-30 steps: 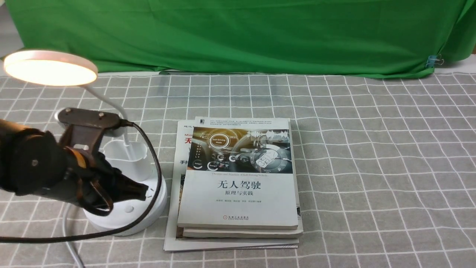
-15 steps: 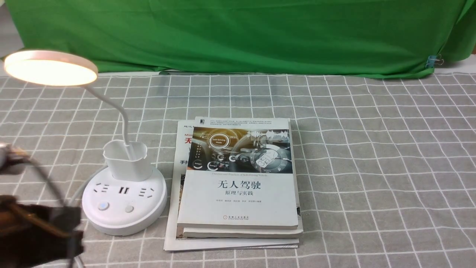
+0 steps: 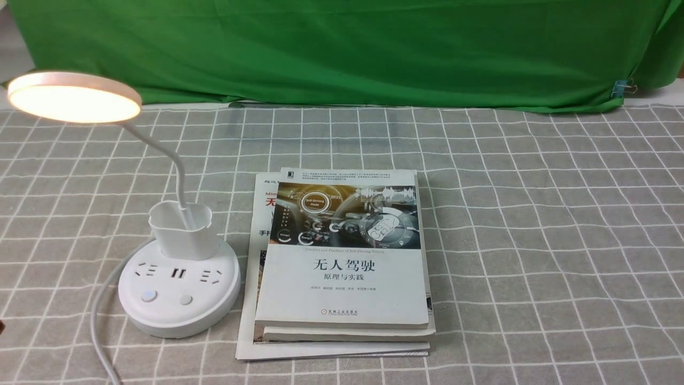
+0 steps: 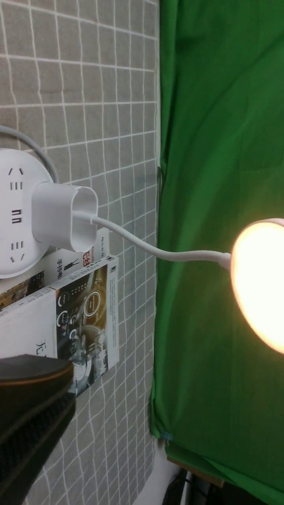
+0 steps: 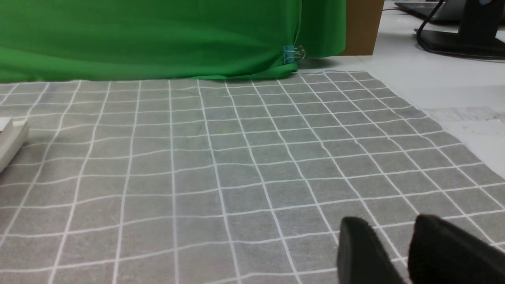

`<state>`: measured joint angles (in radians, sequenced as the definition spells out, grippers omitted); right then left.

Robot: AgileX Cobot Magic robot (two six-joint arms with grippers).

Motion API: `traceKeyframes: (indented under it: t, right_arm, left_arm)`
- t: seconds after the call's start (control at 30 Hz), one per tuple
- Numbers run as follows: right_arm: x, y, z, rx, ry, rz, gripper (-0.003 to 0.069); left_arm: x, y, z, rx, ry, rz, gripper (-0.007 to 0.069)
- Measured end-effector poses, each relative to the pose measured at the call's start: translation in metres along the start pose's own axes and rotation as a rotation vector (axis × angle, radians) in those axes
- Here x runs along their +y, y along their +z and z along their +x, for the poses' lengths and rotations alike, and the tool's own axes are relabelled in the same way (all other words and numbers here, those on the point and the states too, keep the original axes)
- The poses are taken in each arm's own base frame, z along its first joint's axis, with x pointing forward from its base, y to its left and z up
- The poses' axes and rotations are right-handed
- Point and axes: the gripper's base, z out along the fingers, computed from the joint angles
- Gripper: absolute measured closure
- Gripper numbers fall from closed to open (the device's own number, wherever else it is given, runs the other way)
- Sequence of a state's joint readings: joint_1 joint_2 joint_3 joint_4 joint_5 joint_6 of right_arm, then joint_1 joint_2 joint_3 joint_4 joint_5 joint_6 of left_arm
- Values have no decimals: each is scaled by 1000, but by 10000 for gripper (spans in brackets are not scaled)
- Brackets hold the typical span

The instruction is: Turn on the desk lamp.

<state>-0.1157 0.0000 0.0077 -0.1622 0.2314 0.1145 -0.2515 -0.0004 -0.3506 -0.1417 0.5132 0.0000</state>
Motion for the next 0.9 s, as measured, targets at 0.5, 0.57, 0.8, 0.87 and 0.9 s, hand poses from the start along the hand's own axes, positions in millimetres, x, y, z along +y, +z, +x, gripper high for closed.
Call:
traceKeyframes:
  t: [0.5, 0.57, 0.8, 0.87, 0.9]
  right_arm:
    - [0, 0, 0, 0, 0, 0, 414]
    - [0, 0, 0, 0, 0, 0, 414]
    - [0, 0, 0, 0, 0, 0, 414]
    - [0, 0, 0, 0, 0, 0, 414]
    - [0, 0, 0, 0, 0, 0, 414]
  left_arm:
    - [2, 2, 3, -19, 9, -16, 604]
    - [5, 5, 4, -44, 55, -66, 604]
    - [23, 24, 47, -18, 176, -268, 604]
    - [29, 29, 68, 34, 181, -306, 604]
    - [32, 31, 78, 67, 184, -321, 604]
